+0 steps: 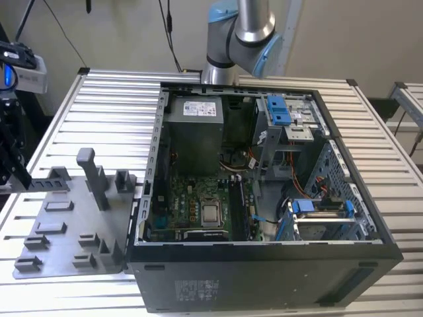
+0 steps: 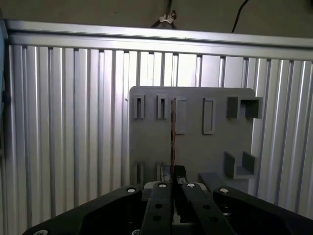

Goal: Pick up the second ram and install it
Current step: 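Pick up the second ram and move it above second insertion slot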

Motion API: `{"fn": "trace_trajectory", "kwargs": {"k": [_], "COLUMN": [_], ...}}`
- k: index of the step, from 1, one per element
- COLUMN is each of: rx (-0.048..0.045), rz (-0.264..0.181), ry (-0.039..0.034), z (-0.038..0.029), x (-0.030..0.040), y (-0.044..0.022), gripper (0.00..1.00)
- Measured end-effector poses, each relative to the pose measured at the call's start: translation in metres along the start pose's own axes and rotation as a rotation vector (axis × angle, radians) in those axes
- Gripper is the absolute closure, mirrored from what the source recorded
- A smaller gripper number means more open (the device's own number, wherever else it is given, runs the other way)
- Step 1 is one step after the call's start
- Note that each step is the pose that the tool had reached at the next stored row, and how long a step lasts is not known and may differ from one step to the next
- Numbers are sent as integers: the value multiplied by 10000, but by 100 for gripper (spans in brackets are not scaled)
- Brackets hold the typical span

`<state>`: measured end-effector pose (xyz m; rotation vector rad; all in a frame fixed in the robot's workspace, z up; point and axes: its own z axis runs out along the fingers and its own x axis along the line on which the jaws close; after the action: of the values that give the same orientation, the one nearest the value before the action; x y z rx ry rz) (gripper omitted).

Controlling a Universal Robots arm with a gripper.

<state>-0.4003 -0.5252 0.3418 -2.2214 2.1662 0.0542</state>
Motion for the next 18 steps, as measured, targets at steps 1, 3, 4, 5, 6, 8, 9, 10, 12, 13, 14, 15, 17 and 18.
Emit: {"fn": "trace_trajectory", "kwargs": {"k": [1,3,4,5,6,8,9,10,12,13,14,15,17,18], "rx": [1,0,1,1,1,1,0,1,1,1,1,1,0,1], "rz": [0,0,0,0,0,0,0,0,0,0,0,0,0,0], "ry": [-1,-1,-1,-1,-1,-1,-1,0,-1,-1,-1,-1,-1,-1], "z": [-12,-38,-51,-66,-82,-115,-131,-147,-177,-192,-206,-218,-245,-260], "x": [-1,-2,-2,-3,-4,-6,-7,-7,-9,-10,-11,-11,-13,-13], "y": [0,0,0,0,0,0,0,0,-1,-1,0,-1,-1,-1], "gripper": [86,86,86,86,86,86,86,86,86,86,86,86,86,86]}}
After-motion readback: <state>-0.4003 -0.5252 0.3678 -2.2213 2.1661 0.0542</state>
